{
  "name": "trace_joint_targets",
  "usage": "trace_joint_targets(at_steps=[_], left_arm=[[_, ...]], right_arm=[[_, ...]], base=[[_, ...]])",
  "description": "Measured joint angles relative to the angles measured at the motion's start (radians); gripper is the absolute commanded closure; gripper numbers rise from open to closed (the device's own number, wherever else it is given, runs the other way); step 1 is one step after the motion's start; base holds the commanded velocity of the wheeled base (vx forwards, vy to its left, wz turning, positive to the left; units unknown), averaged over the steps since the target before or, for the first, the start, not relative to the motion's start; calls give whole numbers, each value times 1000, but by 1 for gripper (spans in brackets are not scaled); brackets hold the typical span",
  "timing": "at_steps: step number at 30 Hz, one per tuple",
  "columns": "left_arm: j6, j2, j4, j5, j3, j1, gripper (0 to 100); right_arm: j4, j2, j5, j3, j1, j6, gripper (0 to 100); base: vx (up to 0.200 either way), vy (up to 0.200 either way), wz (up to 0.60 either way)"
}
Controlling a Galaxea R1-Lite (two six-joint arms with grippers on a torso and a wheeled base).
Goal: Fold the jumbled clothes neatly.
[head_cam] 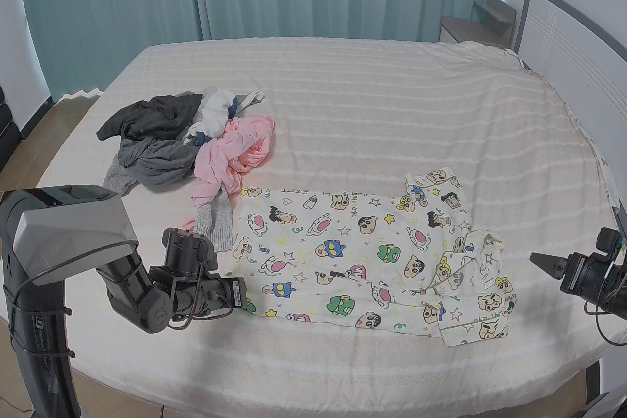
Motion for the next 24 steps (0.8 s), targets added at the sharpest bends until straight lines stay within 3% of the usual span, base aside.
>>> trace_joint_targets(at_steps=[24], left_arm=[[-3, -33, -36, -5, 145, 1, 100]], right_arm=[[0, 13, 1, 3, -3, -3, 0]], base=[[0, 0, 0]])
